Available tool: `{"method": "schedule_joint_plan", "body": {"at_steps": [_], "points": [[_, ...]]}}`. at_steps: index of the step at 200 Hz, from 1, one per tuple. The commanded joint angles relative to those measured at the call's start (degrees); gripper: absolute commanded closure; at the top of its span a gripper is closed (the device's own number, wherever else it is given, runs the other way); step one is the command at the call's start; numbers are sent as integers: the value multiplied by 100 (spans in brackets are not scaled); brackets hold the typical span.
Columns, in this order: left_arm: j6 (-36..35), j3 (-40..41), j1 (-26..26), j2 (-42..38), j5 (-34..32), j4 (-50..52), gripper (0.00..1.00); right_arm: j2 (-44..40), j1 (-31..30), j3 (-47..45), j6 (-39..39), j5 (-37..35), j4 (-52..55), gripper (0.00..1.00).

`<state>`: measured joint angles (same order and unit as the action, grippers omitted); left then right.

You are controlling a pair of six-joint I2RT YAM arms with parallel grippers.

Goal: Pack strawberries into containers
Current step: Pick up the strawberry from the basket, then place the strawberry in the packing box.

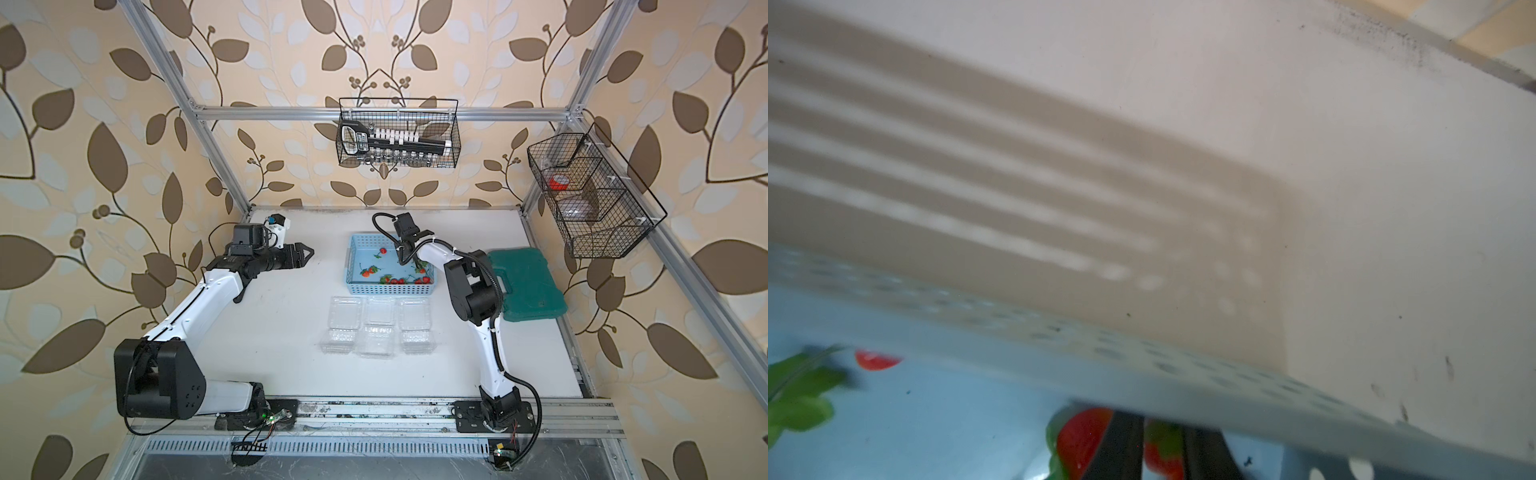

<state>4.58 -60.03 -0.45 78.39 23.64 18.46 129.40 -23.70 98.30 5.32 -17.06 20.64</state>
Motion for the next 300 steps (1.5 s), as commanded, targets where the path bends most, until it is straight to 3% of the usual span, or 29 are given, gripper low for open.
{"method": "schedule_joint_plan", "body": {"at_steps": [1, 37, 108, 179, 206, 249, 300], "points": [[-126, -221, -60, -25, 106, 4, 25, 60, 19, 182, 48, 88, 88, 89], [-124, -221, -54, -46, 106, 13, 26, -172, 40, 91, -4, 140, 60, 100], [-124, -205, -82, -127, 107, 1, 25, -1546, -147, -802, 0, 490, -54, 100], [-107, -197, -108, -213, 104, -19, 25, -4440, -946, -3517, 1022, 432, 321, 100], [-51, -196, -121, -192, 173, -61, 25, -5127, -1368, -4223, 1366, 471, 730, 100], [-65, -156, -125, -337, 133, -44, 25, -5426, -1972, -5146, 1986, 580, 802, 100], [-104, -75, -185, -472, 117, -89, 25, -5011, -2411, -5528, 2412, 620, 477, 97]]}}
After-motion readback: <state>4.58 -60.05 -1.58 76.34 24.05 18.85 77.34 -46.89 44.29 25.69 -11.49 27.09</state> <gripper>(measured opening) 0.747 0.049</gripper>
